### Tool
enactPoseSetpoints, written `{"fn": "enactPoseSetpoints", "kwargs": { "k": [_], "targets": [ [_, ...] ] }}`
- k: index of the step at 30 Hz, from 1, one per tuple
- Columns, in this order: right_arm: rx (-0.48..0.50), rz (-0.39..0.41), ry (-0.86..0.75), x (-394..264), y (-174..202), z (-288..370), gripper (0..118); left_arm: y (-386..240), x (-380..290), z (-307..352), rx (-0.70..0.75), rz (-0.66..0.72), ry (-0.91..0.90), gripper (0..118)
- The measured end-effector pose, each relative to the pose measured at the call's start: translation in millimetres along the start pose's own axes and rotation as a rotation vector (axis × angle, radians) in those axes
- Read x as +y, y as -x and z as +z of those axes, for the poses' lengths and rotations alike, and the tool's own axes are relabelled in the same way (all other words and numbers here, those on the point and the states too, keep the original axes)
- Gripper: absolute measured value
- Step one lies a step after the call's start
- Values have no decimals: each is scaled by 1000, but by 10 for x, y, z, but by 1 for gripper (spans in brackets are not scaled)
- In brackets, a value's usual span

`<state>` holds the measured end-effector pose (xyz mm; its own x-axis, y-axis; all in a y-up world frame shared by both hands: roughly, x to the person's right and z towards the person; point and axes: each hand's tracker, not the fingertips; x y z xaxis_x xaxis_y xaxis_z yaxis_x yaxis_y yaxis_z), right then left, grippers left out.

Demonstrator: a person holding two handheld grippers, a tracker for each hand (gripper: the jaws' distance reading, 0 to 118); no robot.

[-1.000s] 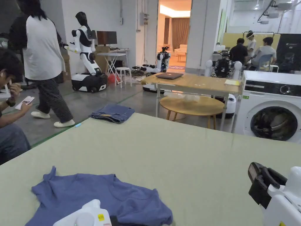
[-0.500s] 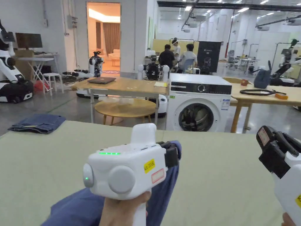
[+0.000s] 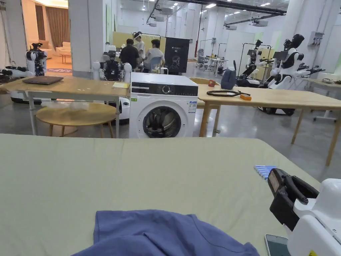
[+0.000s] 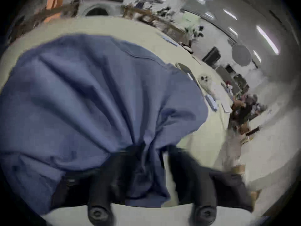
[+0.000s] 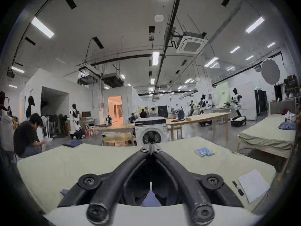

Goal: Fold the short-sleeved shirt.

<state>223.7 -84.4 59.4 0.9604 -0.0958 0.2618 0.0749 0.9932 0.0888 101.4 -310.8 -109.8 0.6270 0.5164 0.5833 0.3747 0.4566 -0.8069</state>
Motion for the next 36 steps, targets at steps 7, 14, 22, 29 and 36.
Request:
{"fn": "enactPoseSetpoints", "kwargs": {
  "k": [7,14,22,29,36],
  "targets": [
    [51,-5,-37,14,114,-27,0,154,434,1672,-19,-30,-400,96],
    [63,30,-57,26,206,-188,0,302,96,3829,654,-158,-1051,96],
    [46,17,-15,-67,250,-306,0,436,-665,4311,992,-144,-1277,0],
    [56,13,-19,-31,260,-309,0,223,-530,4097,835,-268,-1178,0],
    [39,6,48,-213,135,-278,0,731,-474,2828,649,-85,-513,96]
  ]
}}
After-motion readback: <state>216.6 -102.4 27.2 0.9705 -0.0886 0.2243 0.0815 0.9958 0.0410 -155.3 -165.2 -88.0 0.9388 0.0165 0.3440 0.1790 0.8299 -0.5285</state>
